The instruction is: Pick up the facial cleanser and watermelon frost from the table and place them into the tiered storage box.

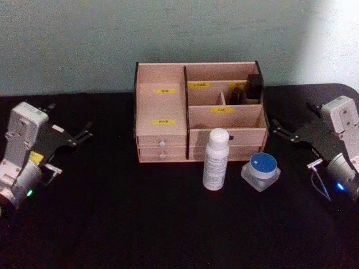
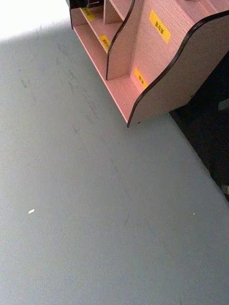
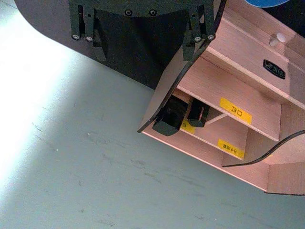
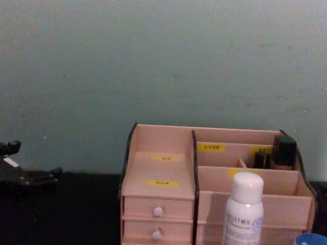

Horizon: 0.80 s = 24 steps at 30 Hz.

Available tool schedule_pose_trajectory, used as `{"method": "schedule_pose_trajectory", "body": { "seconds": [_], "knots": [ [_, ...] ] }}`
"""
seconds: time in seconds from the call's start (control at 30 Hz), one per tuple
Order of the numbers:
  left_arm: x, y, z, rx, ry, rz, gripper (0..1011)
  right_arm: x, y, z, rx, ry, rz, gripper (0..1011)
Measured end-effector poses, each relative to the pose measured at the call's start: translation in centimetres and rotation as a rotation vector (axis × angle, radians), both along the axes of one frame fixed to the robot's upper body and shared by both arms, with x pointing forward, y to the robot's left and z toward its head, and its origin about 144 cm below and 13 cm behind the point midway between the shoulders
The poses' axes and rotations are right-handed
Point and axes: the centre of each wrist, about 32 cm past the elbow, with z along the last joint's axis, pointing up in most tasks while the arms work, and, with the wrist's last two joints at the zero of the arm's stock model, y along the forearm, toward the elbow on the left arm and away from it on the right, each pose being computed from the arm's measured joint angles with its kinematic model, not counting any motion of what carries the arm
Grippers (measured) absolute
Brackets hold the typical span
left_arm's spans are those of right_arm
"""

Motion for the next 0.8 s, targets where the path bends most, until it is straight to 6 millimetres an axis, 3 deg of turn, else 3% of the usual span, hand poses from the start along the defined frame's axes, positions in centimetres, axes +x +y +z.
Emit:
{"method": "schedule_pose_trajectory", "body": {
  "seconds": [0.8],
  "knots": [
    [0.0,0.0,0.0,0.0,0.0,0.0,1001,0.0,0.0,0.0,0.0,0.0,0.0,1002]
  ]
}}
